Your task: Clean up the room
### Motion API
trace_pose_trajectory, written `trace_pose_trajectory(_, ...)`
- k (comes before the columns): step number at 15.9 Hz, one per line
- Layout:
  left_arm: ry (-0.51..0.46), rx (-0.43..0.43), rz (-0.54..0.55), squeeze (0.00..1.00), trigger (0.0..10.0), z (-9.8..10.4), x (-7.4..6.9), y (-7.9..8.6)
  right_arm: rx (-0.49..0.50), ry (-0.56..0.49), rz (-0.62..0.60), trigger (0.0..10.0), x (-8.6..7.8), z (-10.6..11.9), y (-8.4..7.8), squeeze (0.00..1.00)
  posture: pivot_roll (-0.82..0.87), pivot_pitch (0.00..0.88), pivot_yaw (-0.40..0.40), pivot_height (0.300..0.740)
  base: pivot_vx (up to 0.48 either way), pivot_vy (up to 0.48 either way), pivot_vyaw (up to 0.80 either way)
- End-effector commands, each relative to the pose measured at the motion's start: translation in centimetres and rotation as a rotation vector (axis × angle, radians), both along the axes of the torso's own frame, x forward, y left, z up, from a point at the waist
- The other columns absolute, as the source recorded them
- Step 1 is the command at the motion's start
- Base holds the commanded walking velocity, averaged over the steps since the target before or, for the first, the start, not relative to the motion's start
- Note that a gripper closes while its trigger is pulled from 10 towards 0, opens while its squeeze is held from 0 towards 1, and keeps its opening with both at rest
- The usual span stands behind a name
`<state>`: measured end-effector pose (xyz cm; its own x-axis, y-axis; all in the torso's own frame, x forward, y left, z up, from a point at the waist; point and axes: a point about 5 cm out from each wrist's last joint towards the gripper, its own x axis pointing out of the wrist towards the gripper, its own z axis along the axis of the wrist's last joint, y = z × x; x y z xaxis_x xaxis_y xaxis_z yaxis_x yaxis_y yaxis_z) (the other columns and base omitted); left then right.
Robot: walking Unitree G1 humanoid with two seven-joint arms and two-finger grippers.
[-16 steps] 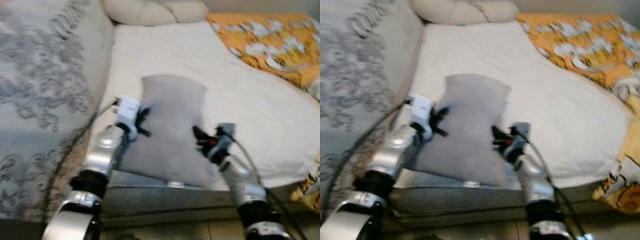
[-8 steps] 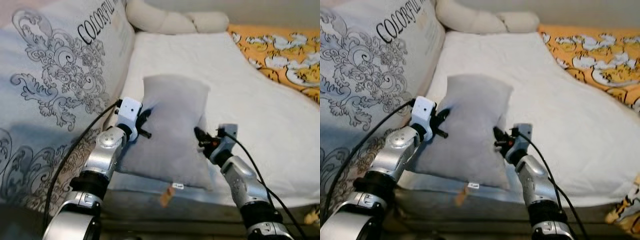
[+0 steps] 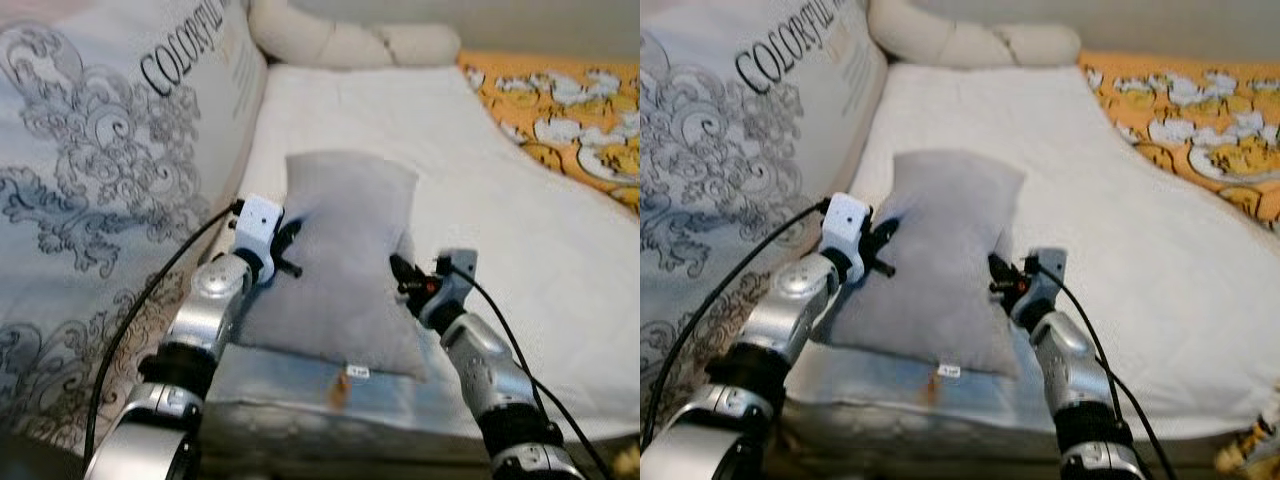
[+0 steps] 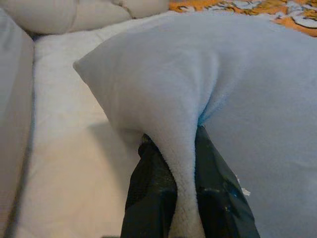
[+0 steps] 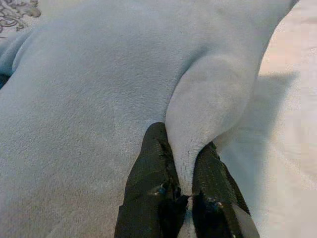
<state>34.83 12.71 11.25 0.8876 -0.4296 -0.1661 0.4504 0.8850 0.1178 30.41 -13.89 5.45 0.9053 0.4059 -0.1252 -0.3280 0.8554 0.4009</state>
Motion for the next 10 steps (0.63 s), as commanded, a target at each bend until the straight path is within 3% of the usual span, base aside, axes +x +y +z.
trace_pose_trajectory(1,-0.037,0.002,0.035,0.00,10.0,1.0,0.4,1.3,0.004,-0.022,0.005,10.0,0.2,0.5,0.5,0.00,0.07,0.000,0.000,0.740,0.307,0.000,0.00)
trace_pose_trajectory(3,-0.040,0.008,0.040,0.00,10.0,1.0,0.4,1.2,0.010,-0.015,0.009,10.0,0.2,0.4,0.5,0.00,0.07,0.000,0.001,0.740,0.291,0.000,0.00)
trace_pose_trajectory(4,-0.049,0.007,0.053,0.00,10.0,1.1,0.5,1.3,0.034,-0.008,0.019,10.0,0.1,0.3,0.4,0.33,0.07,0.000,0.001,0.740,0.000,0.000,0.00)
trace_pose_trajectory(5,-0.054,0.025,0.055,0.00,10.0,1.1,0.5,1.3,0.031,0.003,-0.005,10.0,0.2,0.1,0.0,1.00,0.07,0.000,0.001,0.740,0.000,0.000,0.00)
trace_pose_trajectory(8,-0.064,0.068,0.070,0.00,10.0,1.1,0.7,1.7,-0.032,0.014,-0.062,10.0,0.2,-0.4,-0.9,1.00,0.07,0.000,0.004,0.740,0.000,0.000,0.00)
trace_pose_trajectory(10,-0.069,0.152,0.113,0.00,10.0,1.0,1.1,2.7,-0.098,-0.008,-0.028,10.0,-0.4,-0.8,-1.4,1.00,0.07,0.000,0.009,0.740,0.000,0.000,0.00)
